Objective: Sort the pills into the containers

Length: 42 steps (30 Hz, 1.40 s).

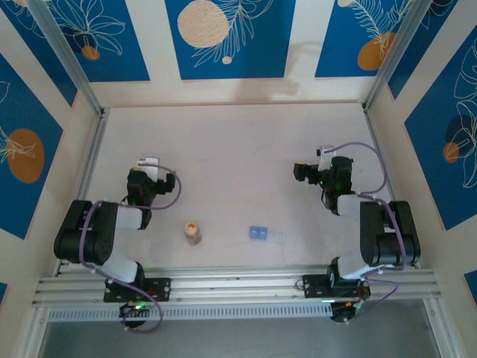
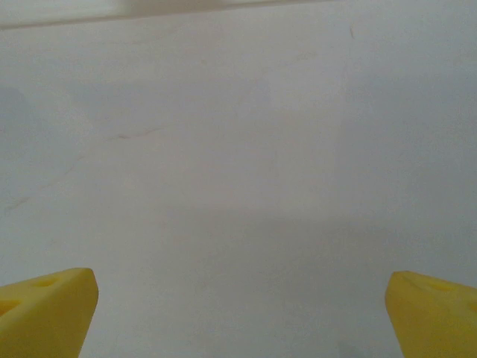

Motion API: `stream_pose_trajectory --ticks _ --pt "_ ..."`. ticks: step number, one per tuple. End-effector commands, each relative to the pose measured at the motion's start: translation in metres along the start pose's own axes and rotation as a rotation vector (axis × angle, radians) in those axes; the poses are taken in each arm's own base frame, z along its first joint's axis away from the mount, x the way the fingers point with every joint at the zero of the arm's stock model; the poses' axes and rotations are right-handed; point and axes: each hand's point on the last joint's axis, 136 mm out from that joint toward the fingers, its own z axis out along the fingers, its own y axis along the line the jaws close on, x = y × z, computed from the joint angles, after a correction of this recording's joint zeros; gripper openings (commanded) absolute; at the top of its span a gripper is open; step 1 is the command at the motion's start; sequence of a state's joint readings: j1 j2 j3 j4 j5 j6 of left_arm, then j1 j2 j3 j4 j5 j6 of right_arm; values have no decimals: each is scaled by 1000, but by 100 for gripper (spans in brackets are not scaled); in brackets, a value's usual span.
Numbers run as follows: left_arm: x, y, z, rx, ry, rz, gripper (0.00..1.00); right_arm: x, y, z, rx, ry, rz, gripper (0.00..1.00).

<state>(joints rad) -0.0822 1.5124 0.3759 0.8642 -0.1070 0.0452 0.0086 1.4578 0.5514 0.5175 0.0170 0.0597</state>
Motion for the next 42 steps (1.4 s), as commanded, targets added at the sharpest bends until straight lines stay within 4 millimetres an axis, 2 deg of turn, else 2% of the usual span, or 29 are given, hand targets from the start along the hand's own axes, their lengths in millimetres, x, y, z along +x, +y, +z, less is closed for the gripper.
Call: stream_pose_trajectory --ticks 1,4,6,9,12,16,19,24,30,33,42 --pt "-24 22 -17 -107 -26 -40 100 -32 41 -15 -132 33 -201 99" --pt "-46 36 -34 -172 -34 -150 100 -37 85 -30 -290 68 -450 99" --pt "-60 30 -44 -129 -35 -196 100 -27 116 -50 -452 146 -561 100" --pt "-79 20 -59 -52 -85 -275 100 7 152 -91 -695 325 -695 94" --pt "-93 -2 -68 79 -111 -317 100 44 167 -121 -814 505 -791 92" --pt "-106 -33 -71 169 -49 -274 100 72 173 -132 -844 617 -886 85" --pt "-114 -44 -76 209 -46 -253 100 93 174 -135 -861 693 -918 85" --pt "-110 -38 -77 157 -47 -218 100 127 176 -144 -899 822 -937 84" --pt "-110 -38 -77 151 -54 -209 100 154 172 -141 -885 865 -1027 74" --pt "-110 -39 -78 154 -54 -211 100 166 171 -142 -885 890 -1064 68" --pt "-108 -40 -77 156 -56 -211 100 187 174 -144 -886 924 -1125 68"
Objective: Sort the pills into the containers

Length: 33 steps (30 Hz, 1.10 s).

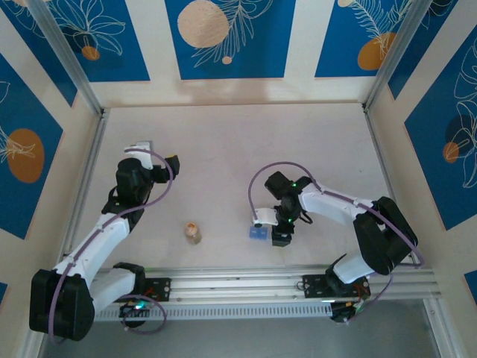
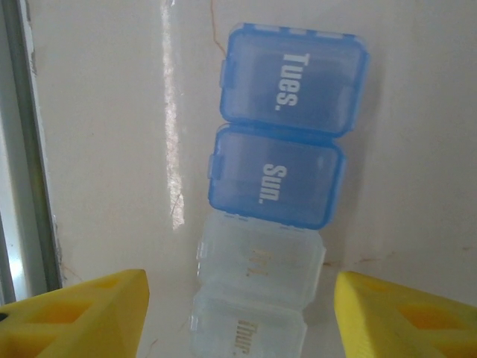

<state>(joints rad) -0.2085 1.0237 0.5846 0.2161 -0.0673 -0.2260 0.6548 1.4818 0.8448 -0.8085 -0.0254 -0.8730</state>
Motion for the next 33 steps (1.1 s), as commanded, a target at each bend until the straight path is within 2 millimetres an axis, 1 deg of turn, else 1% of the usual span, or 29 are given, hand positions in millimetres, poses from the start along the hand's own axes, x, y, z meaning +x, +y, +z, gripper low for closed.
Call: stream_pose_trajectory --ticks 1,5,10,14,18,22,25,29,31,33 --pt "-3 -1 -3 -3 -16 23 100 2 2 9 3 26 -20 68" --pt "-3 -1 -3 -4 -17 24 100 2 0 11 23 40 -43 67" --pt "-2 -1 -3 -7 -21 25 100 5 -12 12 85 77 -85 63" --pt "-1 0 -3 -8 -24 24 100 -1 -20 11 97 76 -110 62" --pt "-1 0 -3 -9 -27 24 100 -6 -17 13 55 84 -117 61" --pt "-1 0 -2 -10 -26 25 100 -7 -23 16 66 101 -140 59" --pt "-1 -2 -1 -5 -27 28 100 -13 -29 14 66 94 -160 54" --pt "1 0 -1 -12 -29 32 100 -16 -43 13 73 107 -189 44" --pt "1 0 -2 -15 -29 33 100 -19 -54 11 84 97 -205 39" --pt "0 0 -2 -17 -30 32 100 -25 -71 3 103 85 -216 37"
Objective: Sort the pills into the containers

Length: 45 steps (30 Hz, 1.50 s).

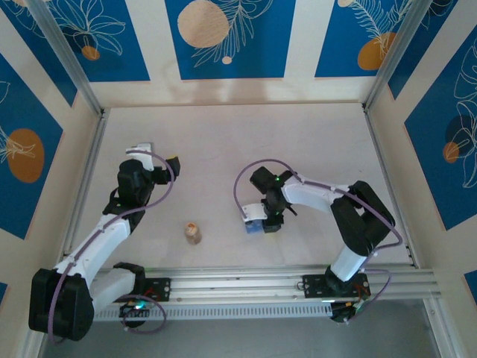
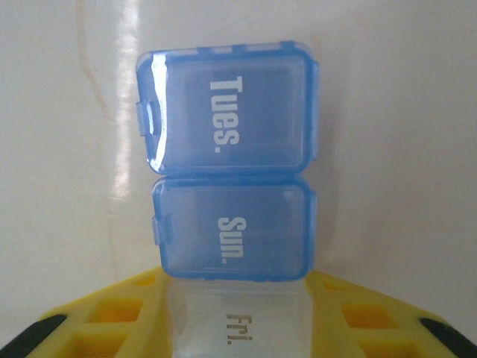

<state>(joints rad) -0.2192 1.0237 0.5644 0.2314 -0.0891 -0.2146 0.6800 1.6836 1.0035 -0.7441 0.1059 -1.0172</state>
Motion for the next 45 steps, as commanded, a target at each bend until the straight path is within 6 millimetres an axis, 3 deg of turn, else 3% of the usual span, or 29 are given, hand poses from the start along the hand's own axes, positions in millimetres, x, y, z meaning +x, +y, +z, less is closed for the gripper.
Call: stream_pose_trajectory --ticks 1,7,14,23,30,34,40,43,45 --pt "-6 -1 -2 -2 -32 17 100 -4 -28 -11 27 -16 -49 36" --pt "-2 -3 2 6 -16 10 100 -3 -94 -37 109 -17 -94 36" --pt "2 -6 6 26 -1 1 100 -4 -152 -38 142 -8 -121 37" --pt "6 -6 9 30 6 1 100 -14 -173 -25 95 -57 -101 42" --pt "4 -17 14 87 0 5 100 -21 -177 -32 108 -128 -65 81" --pt "-6 -35 17 184 -3 -12 100 -28 -180 -62 162 -225 -2 86" --pt "-10 -70 25 286 96 29 100 -31 -187 -147 395 -569 223 88" --pt "-1 -99 30 376 168 128 100 -25 -188 -181 558 -751 375 88" --pt "15 -129 31 498 233 236 98 -18 -187 -194 688 -827 493 89"
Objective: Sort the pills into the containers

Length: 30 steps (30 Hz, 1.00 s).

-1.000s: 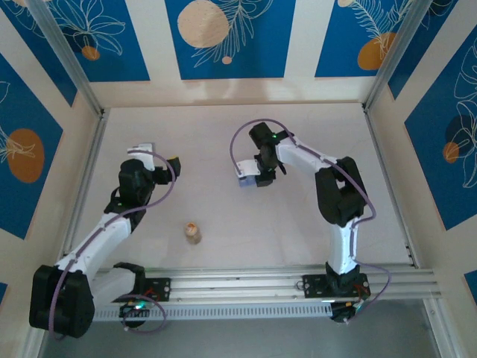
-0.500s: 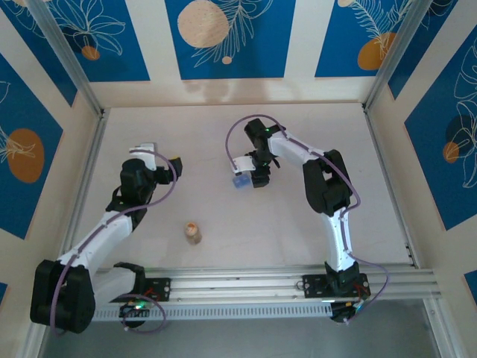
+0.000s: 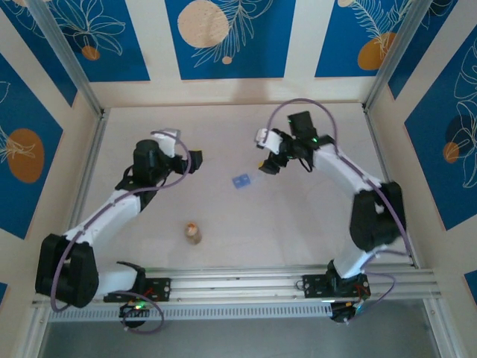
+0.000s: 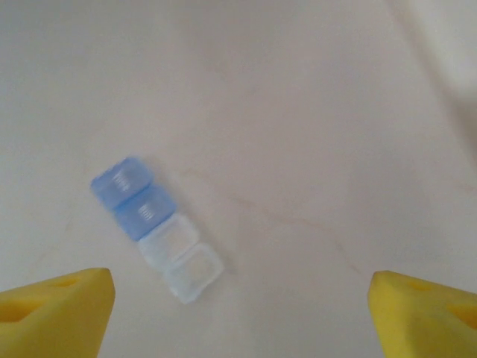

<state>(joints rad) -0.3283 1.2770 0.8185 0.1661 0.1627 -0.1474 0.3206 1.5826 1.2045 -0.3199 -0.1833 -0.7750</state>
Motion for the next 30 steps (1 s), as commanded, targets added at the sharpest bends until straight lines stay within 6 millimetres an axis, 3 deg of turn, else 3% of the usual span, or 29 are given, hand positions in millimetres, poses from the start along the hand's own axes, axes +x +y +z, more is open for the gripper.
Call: stream_pose_trajectory --ticks 1,5,14,20,30 --pt "28 -47 15 194 163 169 98 -34 -19 -12 199 -245 225 89" --pt "70 -82 32 329 362 367 98 -10 -30 -29 370 -226 511 88" --pt "136 -108 65 361 614 633 94 43 -40 -77 510 -318 921 87" --pt "150 -101 91 291 695 676 90 53 -44 -96 508 -395 1013 86" --pt "165 -106 117 281 735 696 85 45 -38 -94 437 -426 989 85"
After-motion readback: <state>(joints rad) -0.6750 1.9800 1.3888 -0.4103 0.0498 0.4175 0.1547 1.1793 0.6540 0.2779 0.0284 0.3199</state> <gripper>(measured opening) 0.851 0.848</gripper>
